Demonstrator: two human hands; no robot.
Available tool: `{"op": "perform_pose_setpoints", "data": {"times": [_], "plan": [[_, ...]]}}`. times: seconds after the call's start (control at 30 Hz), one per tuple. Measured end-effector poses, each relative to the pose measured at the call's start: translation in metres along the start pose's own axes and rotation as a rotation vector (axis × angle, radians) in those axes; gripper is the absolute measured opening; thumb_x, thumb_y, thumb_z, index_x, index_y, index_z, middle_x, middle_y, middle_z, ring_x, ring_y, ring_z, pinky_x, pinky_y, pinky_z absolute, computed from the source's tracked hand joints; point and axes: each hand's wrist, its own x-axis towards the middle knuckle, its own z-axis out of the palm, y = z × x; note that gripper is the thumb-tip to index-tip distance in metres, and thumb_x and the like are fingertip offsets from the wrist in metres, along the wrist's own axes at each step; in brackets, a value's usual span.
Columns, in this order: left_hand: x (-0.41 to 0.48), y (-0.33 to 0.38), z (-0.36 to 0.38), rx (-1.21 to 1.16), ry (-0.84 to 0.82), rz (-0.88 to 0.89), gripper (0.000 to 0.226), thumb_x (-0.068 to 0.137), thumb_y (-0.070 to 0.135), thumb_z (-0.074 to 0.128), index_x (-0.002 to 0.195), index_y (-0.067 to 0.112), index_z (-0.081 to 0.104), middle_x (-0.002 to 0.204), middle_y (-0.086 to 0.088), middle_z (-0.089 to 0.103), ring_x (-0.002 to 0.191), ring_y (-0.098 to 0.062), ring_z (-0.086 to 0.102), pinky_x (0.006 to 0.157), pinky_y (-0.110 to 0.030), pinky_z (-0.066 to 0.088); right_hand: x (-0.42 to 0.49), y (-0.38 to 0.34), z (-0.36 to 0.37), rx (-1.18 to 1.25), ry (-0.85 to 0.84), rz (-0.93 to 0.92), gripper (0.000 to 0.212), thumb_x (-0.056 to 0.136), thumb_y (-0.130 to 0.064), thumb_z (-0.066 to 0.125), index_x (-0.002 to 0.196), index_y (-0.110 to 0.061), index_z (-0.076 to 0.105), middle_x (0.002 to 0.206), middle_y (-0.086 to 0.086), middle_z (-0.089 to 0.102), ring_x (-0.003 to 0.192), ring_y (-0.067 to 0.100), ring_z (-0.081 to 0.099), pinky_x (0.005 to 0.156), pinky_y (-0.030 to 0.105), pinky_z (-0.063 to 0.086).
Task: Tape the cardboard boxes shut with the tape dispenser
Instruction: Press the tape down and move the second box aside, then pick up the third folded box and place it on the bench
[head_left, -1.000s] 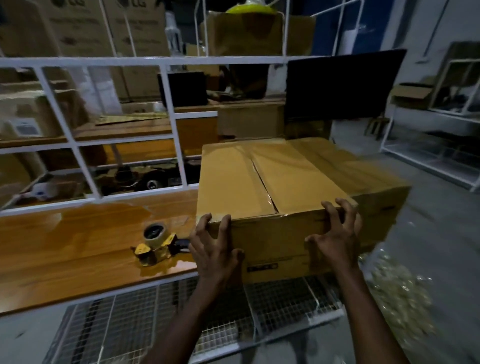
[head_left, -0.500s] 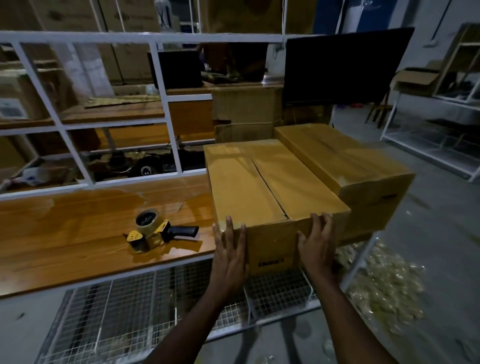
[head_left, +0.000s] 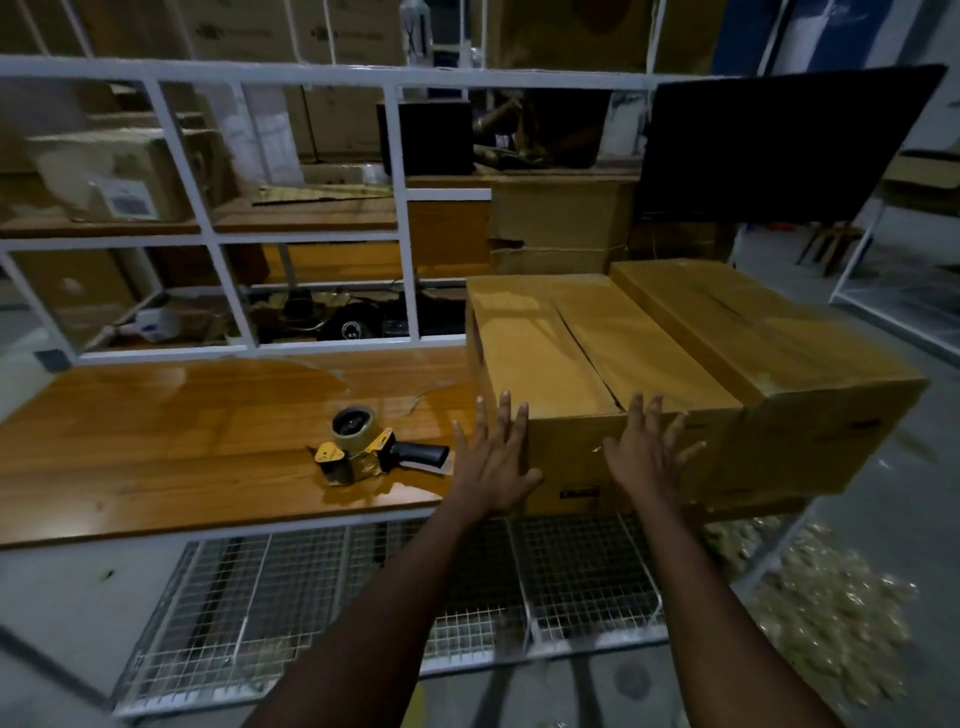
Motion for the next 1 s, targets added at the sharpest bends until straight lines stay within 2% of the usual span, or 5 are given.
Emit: {"op": "perform_pose_setpoints", "data": {"times": [0.2,0.5,0.67,0.87,1.0], "plan": [[-0.058,-0.081,-0.032,-0.02,0.121,-0.111,0.095,0.077,0.076,0.007,0.154,0.027,-0.018,0.159,-0.003,-0.032,0.147,-0.037,-0.023,0.112,-0.068,-0.003,-0.051,-0.128,0.016,0.016,0.068,-0.248,0.077,0.093,-0.05,0.048,0.155,-0.027,0.008,0.164,0.003,-0.002,0.148,0.036,-0.008,0.113,0.064,-0.001],[-0.267,-0.326,-0.093,-0.019,0.271,-0.54,0.094,0.078,0.075,0.003,0.156,0.025,-0.012,0.162,-0.003,-0.023,0.149,-0.039,-0.017,0.112,-0.067,0.006,-0.207,-0.389,0.099,0.132,-0.017,-0.65,0.074,0.092,-0.051,0.052,0.154,-0.031,0.016,0.163,-0.003,0.003,0.15,0.025,-0.002,0.117,0.057,0.003],[-0.423,-0.457,-0.094,-0.011,0.274,-0.787,0.1,0.076,0.085,-0.01,0.156,0.026,-0.011,0.163,-0.002,-0.02,0.149,-0.039,-0.012,0.112,-0.067,0.01,-0.334,-0.53,0.169,0.208,-0.165,-0.887,0.071,0.093,-0.046,0.053,0.153,-0.029,0.02,0.163,-0.001,0.01,0.15,0.024,0.004,0.116,0.056,0.007],[-0.577,-0.563,-0.066,-0.051,0.225,-1.08,0.079,0.099,0.06,0.031,0.156,0.028,-0.012,0.163,0.001,-0.02,0.15,-0.038,-0.011,0.114,-0.066,0.011,-0.473,-0.65,0.255,0.266,-0.393,-1.09,0.066,0.096,-0.041,0.051,0.154,-0.025,0.022,0.162,0.002,0.013,0.149,0.025,0.009,0.117,0.055,0.012],[-0.65,-0.625,-0.042,-0.096,0.176,-1.211,0.078,0.1,0.056,0.034,0.157,0.027,-0.01,0.164,0.0,-0.018,0.15,-0.038,-0.009,0.114,-0.065,0.012,-0.535,-0.711,0.315,0.25,-0.536,-1.177,0.065,0.097,-0.04,0.049,0.154,-0.025,0.021,0.162,0.003,0.013,0.148,0.028,0.012,0.116,0.056,0.014]]}}
